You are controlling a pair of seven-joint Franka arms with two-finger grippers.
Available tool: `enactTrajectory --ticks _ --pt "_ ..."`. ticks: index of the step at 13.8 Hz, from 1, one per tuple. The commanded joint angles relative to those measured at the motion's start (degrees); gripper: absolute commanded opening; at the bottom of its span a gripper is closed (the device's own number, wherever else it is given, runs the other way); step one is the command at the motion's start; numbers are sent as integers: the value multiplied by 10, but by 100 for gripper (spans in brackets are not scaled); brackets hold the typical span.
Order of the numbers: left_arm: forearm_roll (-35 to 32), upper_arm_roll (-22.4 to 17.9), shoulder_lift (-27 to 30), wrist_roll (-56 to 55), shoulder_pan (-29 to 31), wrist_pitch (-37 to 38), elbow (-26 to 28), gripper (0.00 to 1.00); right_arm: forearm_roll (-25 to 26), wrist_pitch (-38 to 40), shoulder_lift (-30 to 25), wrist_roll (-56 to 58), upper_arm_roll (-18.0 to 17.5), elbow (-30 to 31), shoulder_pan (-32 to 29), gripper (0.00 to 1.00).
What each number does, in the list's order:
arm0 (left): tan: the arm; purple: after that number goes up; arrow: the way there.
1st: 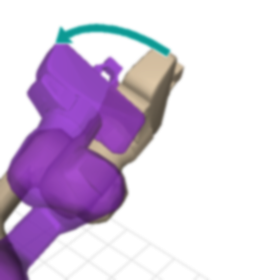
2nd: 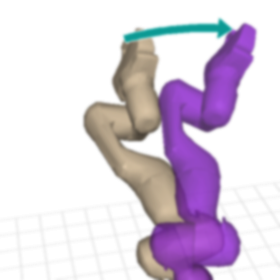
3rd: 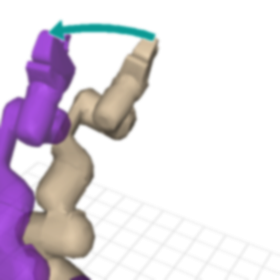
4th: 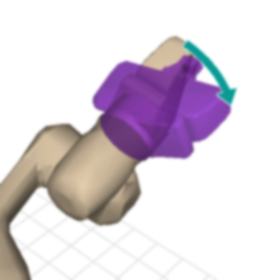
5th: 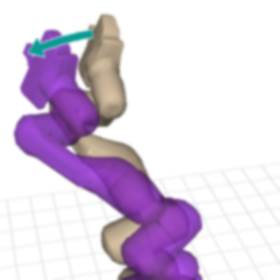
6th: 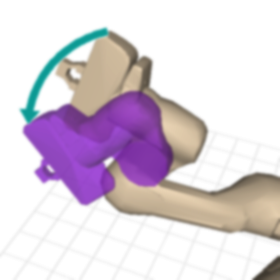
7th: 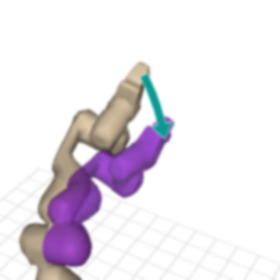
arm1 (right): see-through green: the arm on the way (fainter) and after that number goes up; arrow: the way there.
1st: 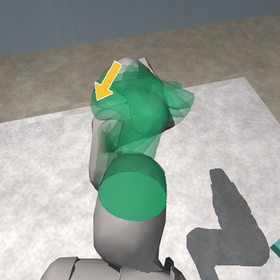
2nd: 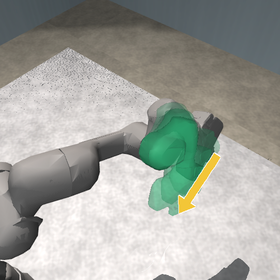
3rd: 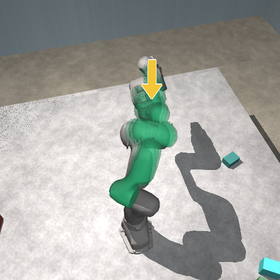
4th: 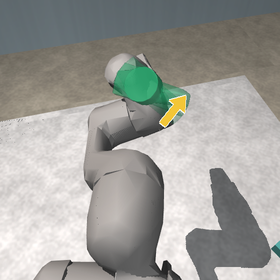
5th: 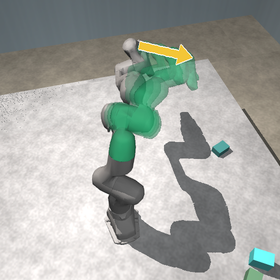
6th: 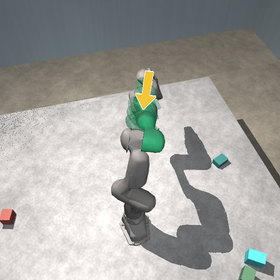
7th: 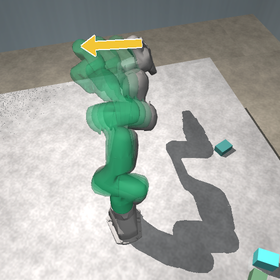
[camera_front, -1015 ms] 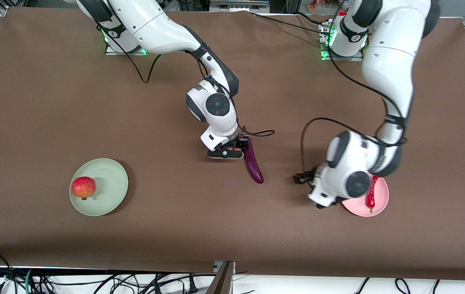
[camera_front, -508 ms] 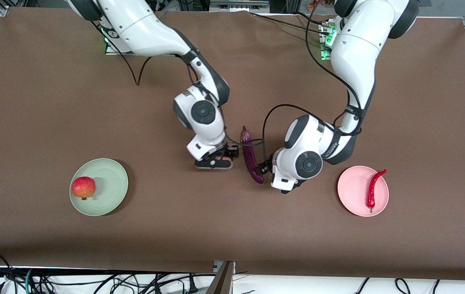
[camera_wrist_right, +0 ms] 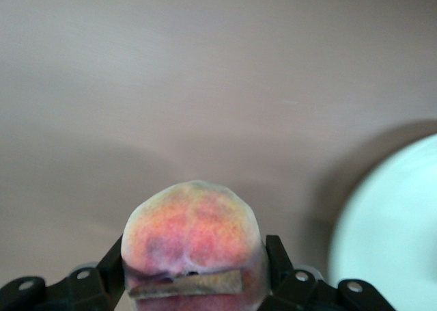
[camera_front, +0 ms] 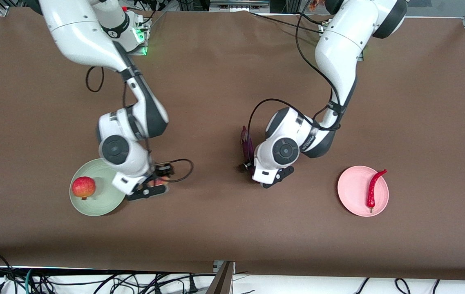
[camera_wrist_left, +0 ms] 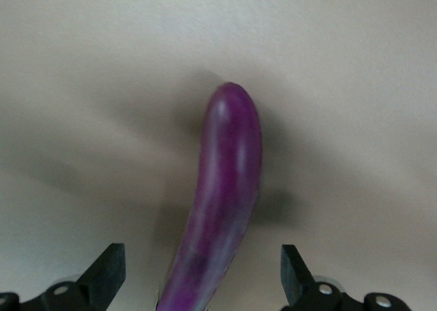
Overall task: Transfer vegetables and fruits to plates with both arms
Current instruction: 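Carry the peach to the green plate while the left gripper grasps the eggplant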
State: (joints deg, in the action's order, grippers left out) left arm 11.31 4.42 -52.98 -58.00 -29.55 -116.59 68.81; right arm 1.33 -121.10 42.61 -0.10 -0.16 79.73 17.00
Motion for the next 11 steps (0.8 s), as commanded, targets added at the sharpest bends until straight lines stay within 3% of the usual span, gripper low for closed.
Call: enactTrajectory --ticks 1,3,5,6,8,11 --pt "-58 -9 -8 -6 -22 -35 12 100 2 8 -7 104 16 15 -34 31" --pt "-121 -8 -13 2 -27 -40 21 54 8 4 -3 114 16 16 -57 31" --pt "-136 -8 -13 9 -26 -39 22 7 10 2 -2 114 17 17 -64 31" --pt "-136 -8 -13 14 -25 -38 22 0 11 2 -2 114 17 17 -71 31" --pt "-135 -8 -5 45 -11 -29 21 0 34 -1 4 114 17 17 -78 31" --pt "-136 -9 33 165 32 55 11 0 37 -13 17 114 17 17 -92 31"
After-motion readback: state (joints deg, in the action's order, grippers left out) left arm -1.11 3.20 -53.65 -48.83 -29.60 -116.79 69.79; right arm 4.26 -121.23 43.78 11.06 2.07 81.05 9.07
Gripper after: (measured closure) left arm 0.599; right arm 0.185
